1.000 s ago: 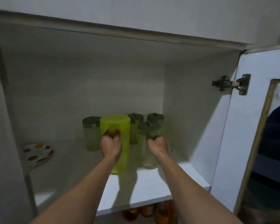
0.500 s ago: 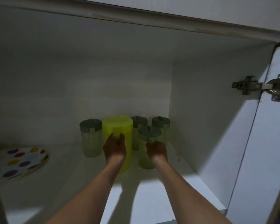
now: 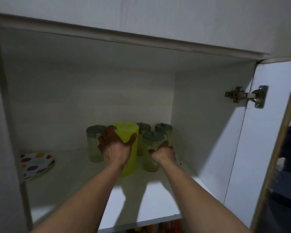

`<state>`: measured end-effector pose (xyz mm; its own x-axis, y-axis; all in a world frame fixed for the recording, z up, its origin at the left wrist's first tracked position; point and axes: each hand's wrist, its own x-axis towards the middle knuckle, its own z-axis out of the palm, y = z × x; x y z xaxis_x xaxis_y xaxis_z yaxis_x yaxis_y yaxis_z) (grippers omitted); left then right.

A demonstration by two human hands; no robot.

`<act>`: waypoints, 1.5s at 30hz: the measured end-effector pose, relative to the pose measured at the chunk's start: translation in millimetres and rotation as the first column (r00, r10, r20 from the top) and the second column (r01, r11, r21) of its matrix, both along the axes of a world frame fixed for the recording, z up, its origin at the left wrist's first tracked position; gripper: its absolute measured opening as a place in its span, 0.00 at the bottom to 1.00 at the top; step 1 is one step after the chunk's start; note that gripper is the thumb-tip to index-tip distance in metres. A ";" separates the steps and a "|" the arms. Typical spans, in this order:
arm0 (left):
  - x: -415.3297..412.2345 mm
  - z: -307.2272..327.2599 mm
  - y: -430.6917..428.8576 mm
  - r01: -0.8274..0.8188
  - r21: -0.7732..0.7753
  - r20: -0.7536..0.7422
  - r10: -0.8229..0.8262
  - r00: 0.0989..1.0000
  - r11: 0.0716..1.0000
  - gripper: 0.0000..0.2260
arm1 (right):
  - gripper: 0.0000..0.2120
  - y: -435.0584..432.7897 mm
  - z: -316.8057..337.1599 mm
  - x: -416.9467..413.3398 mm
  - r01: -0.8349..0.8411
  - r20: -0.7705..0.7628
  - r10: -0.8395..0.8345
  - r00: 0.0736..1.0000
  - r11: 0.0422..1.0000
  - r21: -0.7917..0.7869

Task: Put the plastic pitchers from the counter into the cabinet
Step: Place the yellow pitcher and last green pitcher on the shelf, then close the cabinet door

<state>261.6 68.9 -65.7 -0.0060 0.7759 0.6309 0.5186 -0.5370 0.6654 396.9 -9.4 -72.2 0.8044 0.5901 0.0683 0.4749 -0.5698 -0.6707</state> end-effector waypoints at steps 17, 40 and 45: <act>-87.6 85.6 -133.9 0.479 0.212 -0.330 -0.399 0.855 0.852 0.25 | 0.25 -206.0 89.1 -117.9 -0.006 0.482 0.000 0.876 1.000 0.010; 18.3 201.1 -488.3 0.879 0.253 -0.422 -0.772 0.476 0.404 0.22 | 0.21 -606.7 243.5 -117.2 0.587 0.886 -0.315 0.340 0.807 0.062; 52.9 223.4 -552.1 0.894 0.277 -0.444 -0.778 0.445 0.353 0.23 | 0.26 -661.7 262.3 -94.9 0.672 0.867 -0.370 0.335 0.739 0.056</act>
